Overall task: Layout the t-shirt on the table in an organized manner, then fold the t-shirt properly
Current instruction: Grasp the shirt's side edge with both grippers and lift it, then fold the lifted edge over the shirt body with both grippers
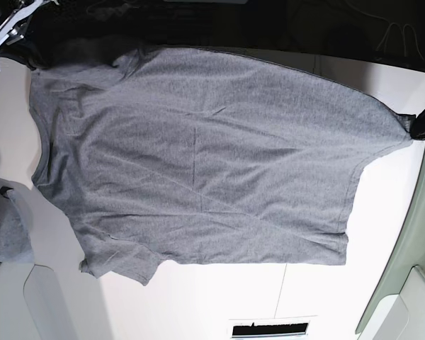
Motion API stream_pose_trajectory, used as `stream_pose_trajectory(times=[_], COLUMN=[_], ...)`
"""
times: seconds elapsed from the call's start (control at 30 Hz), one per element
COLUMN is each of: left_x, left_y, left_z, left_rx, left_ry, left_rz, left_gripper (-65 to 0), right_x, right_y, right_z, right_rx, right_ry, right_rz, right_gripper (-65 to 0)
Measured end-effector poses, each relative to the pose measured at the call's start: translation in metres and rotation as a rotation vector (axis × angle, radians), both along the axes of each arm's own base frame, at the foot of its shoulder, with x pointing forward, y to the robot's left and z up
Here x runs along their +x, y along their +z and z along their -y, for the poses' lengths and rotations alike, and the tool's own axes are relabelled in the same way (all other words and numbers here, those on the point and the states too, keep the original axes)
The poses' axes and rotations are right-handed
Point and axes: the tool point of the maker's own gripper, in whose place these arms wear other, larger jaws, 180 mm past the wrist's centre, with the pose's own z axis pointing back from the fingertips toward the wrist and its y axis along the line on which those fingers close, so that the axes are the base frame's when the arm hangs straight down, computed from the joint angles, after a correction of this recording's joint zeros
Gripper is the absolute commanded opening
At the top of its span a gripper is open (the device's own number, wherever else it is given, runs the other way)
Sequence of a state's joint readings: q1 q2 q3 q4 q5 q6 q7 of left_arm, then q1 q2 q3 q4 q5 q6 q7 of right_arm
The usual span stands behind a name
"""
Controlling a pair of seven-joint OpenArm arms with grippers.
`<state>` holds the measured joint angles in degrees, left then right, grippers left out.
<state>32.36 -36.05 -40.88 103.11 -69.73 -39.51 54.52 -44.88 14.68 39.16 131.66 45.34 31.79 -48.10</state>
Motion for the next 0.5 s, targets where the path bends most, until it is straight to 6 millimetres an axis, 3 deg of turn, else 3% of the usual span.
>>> stream_pose_trajectory(times=[0.23, 0.5], left_x=[0.01, 0.046], left_y=[-0.036, -0.076], left_z=[0.006, 0.017], left_rx=[0.155, 0.164], left_ry=[-0.052, -0.091], left_rz=[-0.004, -0.036], left_gripper=[-65.0, -65.0], right_x=[0.039, 0.082], right_y=[-0.006, -0.022], right_z=[0.019, 0.036], right_rx=[0.021, 0.097], right_ry=[-0.063, -0.139], right_rz=[0.081, 0.123], right_gripper=[-65.0, -65.0])
